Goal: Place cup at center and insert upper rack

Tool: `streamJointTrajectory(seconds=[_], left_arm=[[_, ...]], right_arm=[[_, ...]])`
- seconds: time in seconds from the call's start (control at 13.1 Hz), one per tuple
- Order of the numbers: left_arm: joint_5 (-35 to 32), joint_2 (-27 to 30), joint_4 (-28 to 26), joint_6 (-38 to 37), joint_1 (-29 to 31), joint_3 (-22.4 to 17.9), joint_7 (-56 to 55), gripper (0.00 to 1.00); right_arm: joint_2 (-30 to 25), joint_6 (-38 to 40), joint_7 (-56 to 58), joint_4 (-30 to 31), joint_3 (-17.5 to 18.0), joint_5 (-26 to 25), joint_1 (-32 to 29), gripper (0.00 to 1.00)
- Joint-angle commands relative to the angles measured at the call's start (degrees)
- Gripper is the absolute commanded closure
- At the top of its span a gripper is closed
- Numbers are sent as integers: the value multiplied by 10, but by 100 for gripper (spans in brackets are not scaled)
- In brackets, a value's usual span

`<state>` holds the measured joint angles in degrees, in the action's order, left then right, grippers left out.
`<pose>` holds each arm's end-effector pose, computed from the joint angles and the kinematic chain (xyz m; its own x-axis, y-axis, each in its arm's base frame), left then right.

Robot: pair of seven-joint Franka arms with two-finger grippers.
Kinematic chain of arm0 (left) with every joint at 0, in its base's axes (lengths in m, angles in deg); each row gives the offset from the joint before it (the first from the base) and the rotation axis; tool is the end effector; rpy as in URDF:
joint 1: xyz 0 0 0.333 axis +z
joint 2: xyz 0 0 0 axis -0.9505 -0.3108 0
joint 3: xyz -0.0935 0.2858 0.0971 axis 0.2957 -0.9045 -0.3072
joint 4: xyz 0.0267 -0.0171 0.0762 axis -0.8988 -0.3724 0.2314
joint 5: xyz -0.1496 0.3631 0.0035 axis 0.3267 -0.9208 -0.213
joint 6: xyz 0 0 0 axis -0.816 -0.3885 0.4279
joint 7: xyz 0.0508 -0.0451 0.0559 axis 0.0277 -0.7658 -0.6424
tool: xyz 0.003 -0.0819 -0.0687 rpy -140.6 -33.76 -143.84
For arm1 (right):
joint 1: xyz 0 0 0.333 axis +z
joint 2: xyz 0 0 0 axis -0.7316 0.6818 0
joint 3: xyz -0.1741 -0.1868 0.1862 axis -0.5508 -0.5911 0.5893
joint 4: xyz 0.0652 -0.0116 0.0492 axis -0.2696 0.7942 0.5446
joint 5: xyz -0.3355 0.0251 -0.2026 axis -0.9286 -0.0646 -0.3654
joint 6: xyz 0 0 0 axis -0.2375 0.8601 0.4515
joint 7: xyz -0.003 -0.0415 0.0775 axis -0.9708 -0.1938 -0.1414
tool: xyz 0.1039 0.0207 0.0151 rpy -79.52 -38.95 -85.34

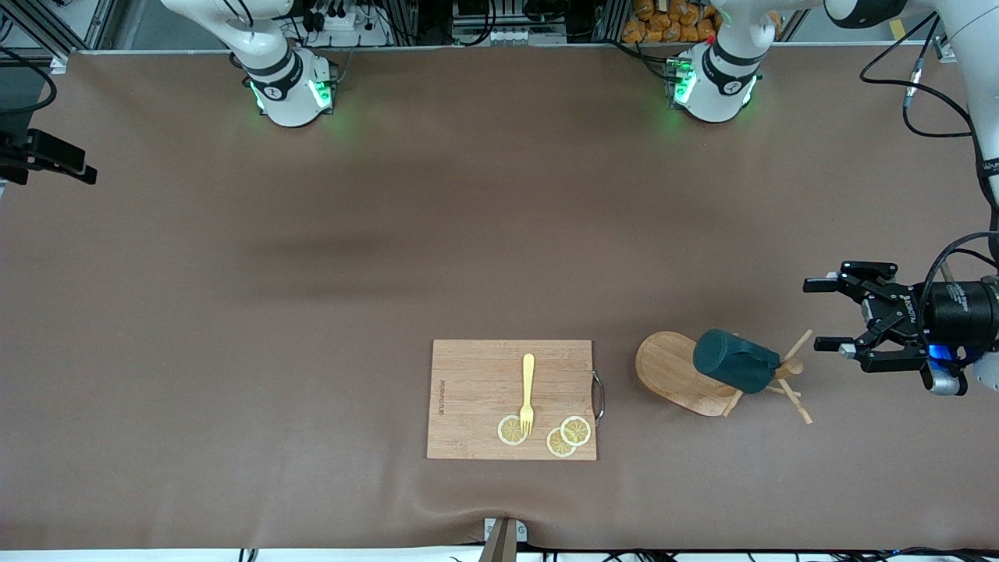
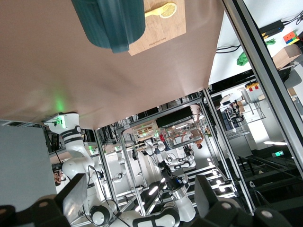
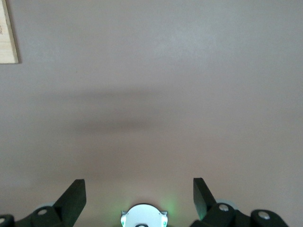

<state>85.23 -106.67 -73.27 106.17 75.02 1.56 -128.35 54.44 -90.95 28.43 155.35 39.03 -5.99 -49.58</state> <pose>0.6994 0.0222 0.4902 0.3859 0.2733 -0.8811 0.9168 -0.2197 0.3334 0.5280 -0.0527 0.6410 0.9864 -0.0114 -0.1638 -0.0162 -0.9995 -0.0278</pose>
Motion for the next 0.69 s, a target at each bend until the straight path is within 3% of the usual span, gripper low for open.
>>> streamJointTrajectory(seconds=[0.0,0.61], left_arm=[[-59,33,-9,1,-7,-2,24,0],[-265,102,-9,28,-56,6,105,0]], right_arm=[[-11,13,-3,9,6,-10,-3,0],[-10,-22,-2,7,6,-24,-1,0]])
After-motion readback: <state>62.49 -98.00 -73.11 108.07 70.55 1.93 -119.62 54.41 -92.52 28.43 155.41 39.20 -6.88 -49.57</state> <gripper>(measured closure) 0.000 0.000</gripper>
